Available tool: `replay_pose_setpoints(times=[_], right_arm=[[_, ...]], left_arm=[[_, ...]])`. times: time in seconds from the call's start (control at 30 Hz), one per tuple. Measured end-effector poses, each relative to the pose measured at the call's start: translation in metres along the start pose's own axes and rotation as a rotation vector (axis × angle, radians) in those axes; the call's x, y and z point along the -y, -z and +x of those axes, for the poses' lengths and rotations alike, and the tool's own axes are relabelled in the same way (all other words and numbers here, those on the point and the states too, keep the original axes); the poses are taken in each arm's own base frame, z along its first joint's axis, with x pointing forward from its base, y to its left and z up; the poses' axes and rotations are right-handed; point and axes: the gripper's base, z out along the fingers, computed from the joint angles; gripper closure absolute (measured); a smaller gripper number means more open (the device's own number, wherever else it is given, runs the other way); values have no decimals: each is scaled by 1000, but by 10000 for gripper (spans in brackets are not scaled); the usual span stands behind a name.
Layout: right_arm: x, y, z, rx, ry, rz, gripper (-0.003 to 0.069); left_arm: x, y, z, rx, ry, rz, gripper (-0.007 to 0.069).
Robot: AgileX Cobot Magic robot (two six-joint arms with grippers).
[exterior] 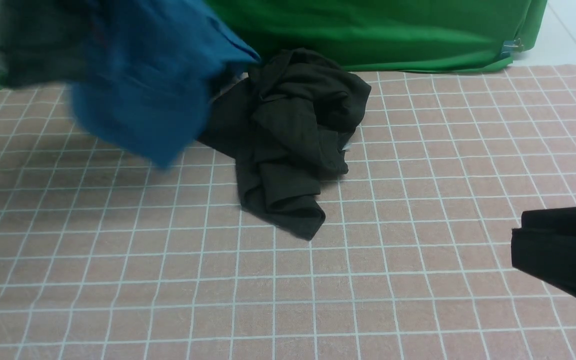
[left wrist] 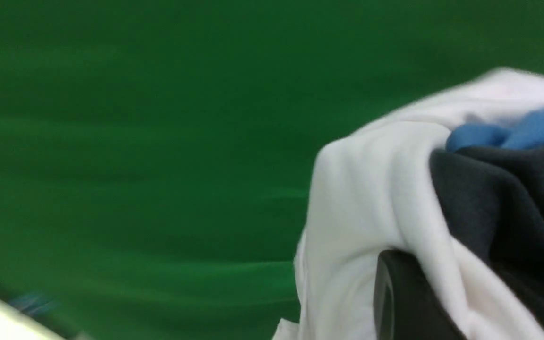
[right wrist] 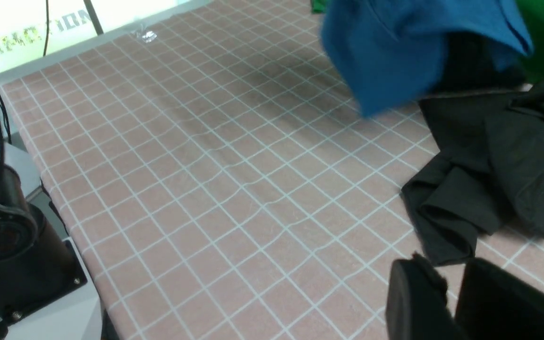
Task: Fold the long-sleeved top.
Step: Spread the long sleeves with your arms and place them on the tabletop
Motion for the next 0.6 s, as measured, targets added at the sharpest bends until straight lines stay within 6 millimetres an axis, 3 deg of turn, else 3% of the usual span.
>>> replay_pose_setpoints(times=[0.17,0.27,0.4,0.6], right_arm=[[0,0,-2,16,1,1,491],[0,1,-2,18,1,1,491],[0,1,-3,19,1,1,488],[0,1,-3,21,1,1,482]], left_arm=[[-43,18,11,7,73,-167,487],[-53,16,20,-15,89,-202,487],[-52,-10,42,-93,108,-180,487],[-27,-74,105,-330,140,-35,487]])
